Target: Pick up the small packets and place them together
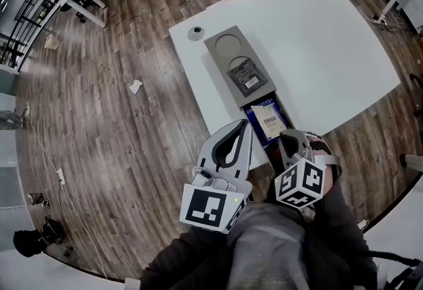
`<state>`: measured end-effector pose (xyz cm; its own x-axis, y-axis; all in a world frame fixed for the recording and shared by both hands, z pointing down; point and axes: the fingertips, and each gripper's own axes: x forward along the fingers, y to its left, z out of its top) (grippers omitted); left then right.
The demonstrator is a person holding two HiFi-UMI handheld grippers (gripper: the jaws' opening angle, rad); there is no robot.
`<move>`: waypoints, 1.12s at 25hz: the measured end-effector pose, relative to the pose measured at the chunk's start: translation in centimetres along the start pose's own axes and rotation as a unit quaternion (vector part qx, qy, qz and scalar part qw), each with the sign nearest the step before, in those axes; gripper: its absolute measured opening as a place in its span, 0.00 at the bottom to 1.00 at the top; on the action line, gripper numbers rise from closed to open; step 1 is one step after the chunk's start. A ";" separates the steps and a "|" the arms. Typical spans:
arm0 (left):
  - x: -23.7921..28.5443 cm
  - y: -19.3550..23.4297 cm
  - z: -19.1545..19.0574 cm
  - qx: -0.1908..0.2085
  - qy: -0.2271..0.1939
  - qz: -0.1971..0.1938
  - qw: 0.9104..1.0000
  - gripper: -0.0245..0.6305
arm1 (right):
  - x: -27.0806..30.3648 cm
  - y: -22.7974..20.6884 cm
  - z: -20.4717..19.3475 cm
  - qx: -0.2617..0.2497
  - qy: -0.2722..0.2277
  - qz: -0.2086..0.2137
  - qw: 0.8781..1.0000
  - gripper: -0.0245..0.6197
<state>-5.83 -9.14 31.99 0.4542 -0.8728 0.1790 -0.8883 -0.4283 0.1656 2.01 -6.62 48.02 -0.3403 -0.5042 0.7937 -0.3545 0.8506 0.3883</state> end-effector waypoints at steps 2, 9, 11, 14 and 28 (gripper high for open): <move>-0.2 -0.6 0.5 0.008 -0.005 -0.001 1.000 0.04 | -1.0 -0.4 0.8 0.004 -0.019 -0.009 1.000 0.05; -1.8 -4.0 3.2 0.037 -0.037 0.001 0.999 0.04 | -5.6 -1.1 2.7 0.000 -0.080 -0.043 0.996 0.05; -2.6 -5.1 3.8 0.042 -0.045 0.003 0.998 0.04 | -7.0 -1.6 2.7 0.001 -0.091 -0.056 0.994 0.05; -3.6 -6.3 4.3 0.048 -0.054 0.010 0.997 0.04 | -8.5 -2.1 2.6 0.004 -0.105 -0.071 0.992 0.05; -2.9 -2.3 4.2 0.037 -0.054 0.038 0.997 0.04 | -7.3 -7.5 5.1 0.034 -0.123 -0.117 0.985 0.05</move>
<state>-5.38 -6.60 26.98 0.3793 -0.9216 0.0823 -0.9242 -0.3730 0.0821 2.71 -10.11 36.89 -0.4401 -0.7139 0.5447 -0.5040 0.6984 0.5082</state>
